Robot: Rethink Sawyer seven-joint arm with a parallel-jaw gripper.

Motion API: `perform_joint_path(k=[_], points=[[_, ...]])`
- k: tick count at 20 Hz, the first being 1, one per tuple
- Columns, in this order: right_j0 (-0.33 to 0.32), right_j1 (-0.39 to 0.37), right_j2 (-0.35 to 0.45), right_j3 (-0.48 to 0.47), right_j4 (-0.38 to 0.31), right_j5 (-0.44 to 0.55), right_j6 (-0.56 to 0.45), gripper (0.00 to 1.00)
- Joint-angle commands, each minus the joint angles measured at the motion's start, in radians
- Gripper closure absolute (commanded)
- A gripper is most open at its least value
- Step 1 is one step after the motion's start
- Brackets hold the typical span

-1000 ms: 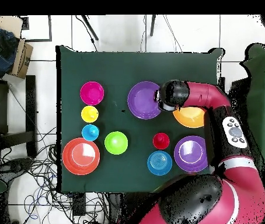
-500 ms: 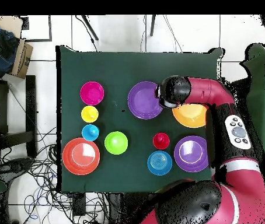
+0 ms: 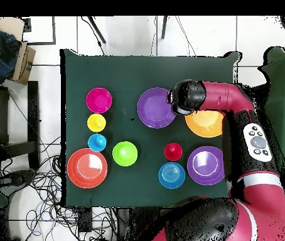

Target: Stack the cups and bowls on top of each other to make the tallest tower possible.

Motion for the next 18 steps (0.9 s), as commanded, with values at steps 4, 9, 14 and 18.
perform_joint_path(k=[4,9,14,18], points=[[0.064,-0.020,-0.011,0.061,-0.057,0.007,-0.080,0.00],[0.077,-0.029,-0.017,0.055,-0.054,0.021,-0.074,0.00],[0.085,-0.046,-0.020,0.062,-0.045,0.035,-0.073,0.00],[0.086,-0.048,-0.020,0.065,-0.039,0.037,-0.069,0.00]])
